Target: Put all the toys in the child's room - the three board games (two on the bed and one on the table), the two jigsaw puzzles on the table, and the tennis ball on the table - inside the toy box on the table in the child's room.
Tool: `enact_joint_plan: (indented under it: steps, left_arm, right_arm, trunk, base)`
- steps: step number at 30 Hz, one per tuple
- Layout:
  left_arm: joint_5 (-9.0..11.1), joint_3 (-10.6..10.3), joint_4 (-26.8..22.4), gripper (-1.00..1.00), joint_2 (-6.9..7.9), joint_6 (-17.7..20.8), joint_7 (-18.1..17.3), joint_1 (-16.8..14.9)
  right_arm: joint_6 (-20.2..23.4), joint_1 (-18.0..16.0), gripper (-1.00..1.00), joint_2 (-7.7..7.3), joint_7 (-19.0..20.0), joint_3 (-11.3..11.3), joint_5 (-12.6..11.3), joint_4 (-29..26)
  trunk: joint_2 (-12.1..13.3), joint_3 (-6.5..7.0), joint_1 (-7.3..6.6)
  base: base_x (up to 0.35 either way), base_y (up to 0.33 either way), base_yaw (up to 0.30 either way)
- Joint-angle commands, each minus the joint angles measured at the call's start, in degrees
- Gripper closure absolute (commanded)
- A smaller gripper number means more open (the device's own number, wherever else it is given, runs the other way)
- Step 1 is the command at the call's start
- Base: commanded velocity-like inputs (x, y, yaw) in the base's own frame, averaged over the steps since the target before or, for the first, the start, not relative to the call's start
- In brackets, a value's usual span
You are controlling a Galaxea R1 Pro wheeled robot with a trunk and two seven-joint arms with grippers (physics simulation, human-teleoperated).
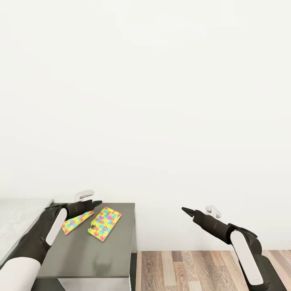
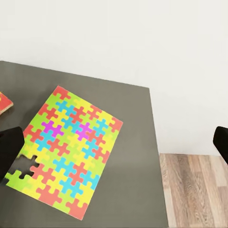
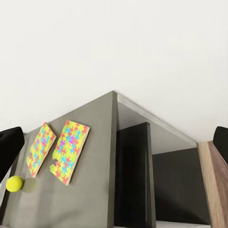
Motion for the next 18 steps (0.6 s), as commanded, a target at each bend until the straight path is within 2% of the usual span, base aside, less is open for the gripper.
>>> enact_joint_plan:
  steps: [1, 8, 15, 18]
  left_arm:
    - [-0.7, 0.1, 0.0, -1.0, -0.1, 0.0, -0.2, -0.1]
    - [-2.0, 0.0, 0.0, -1.0, -0.37, -0.4, -0.2, -0.1]
    - [-2.2, -0.1, 0.0, -1.0, -0.35, -0.5, -0.2, -0.1]
    - [-2.2, -0.1, 0.0, -1.0, -0.39, -0.6, -0.2, -0.1]
  right_arm:
    - [0.3, -0.1, -1.0, 0.08, 0.4, -0.1, 0.4, 0.0]
    - [0.3, 0.0, -1.0, -0.06, 0.4, -0.4, 0.1, -0.1]
    - [0.2, 0.0, -1.0, -0.08, 0.5, -0.4, -0.2, 0.4]
    - [0.2, 0.0, -1.0, -0.05, 0.6, -0.4, -0.2, 0.4]
  trunk:
    - [-0.1, -0.14, 0.04]
    - [-0.1, -0.19, 0.04]
    - [-0.1, -0.55, 0.04]
    - [-0.1, -0.64, 0.04]
  base:
    - [0.0, 0.0, 0.0]
    - [0.0, 0.013, 0.0]
    - [0.035, 0.181, 0.0]
    - [0.165, 0.032, 0.0]
